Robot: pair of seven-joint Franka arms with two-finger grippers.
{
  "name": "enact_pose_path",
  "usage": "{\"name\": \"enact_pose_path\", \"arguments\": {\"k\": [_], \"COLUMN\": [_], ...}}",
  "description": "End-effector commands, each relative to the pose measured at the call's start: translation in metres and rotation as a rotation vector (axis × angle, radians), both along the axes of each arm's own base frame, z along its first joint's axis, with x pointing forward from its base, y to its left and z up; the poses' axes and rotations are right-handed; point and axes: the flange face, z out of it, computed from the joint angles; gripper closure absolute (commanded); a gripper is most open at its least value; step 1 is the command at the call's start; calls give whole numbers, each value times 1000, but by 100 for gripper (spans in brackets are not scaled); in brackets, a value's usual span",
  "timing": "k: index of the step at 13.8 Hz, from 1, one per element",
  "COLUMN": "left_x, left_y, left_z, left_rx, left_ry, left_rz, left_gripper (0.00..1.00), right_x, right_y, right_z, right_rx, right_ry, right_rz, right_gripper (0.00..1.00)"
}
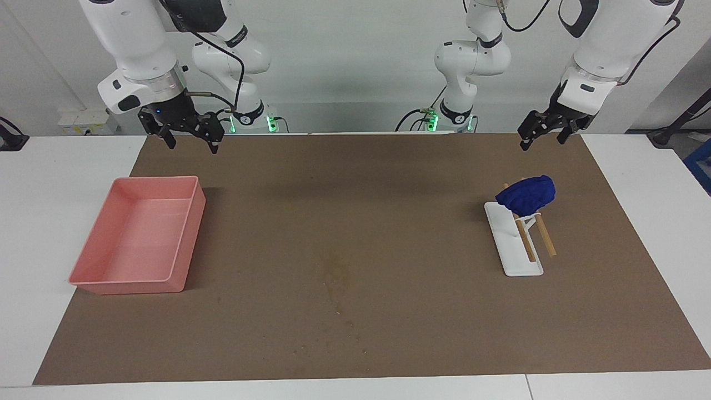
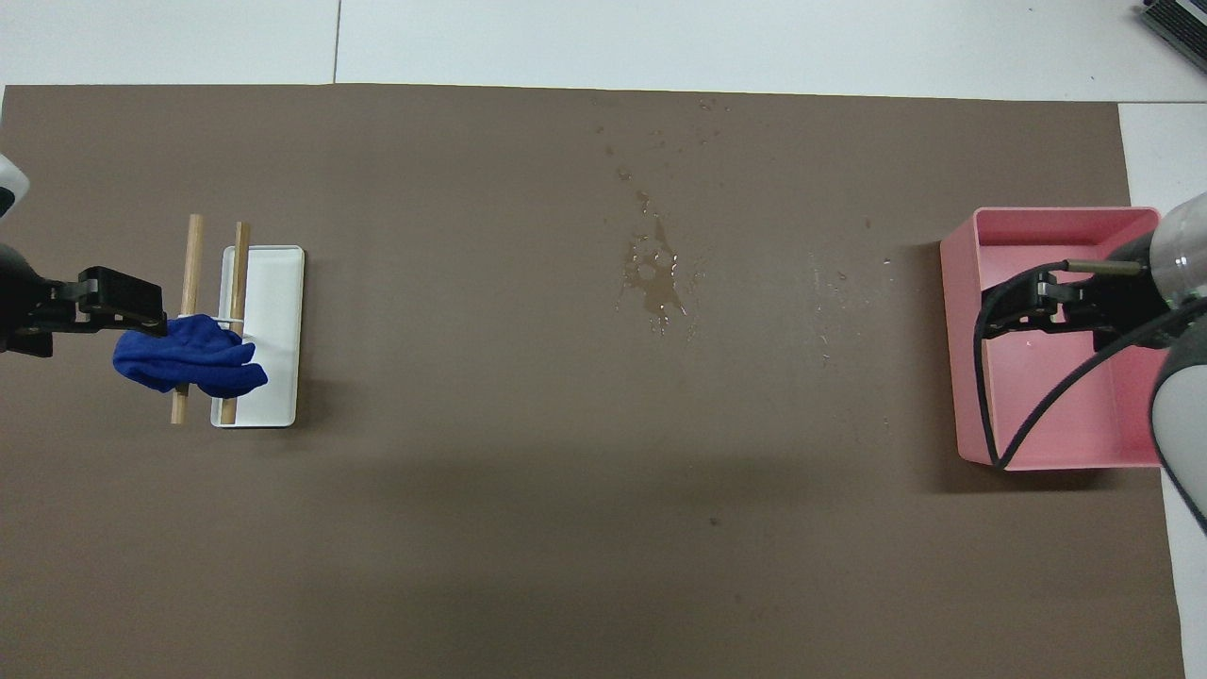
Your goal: Wipe water with towel using both arms
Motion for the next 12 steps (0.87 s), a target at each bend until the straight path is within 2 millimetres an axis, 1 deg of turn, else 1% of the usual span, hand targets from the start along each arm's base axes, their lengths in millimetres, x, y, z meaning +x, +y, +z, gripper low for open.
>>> {"name": "enact_pose_path", "arguments": {"k": [1, 5, 8, 10, 11, 12], "left_x": [-9, -9, -7, -11, -11, -10], "left_y": [-1, 1, 7, 14, 29, 39], "left_z": [2, 1, -5, -21, -32, -39], "left_rx": [16, 16, 13, 10, 9, 8], "left_ry": [3, 4, -17, -45, -59, -77], "left_rz": [-16, -13, -2, 8, 36, 55], "left_gripper": [0, 0, 0, 0, 0, 0], "right_x": [0, 0, 0, 0, 0, 0], "right_y": [-1, -1, -1, -1, -1, -1], "right_z": [1, 1, 1, 1, 1, 1], "right_rx": [9, 9, 9, 9, 9, 9], "right_ry": [8, 8, 8, 8, 8, 8], "right_rz": [-13, -11, -11, -11, -11, -11], "right_gripper": [0, 0, 0, 0, 0, 0]}}
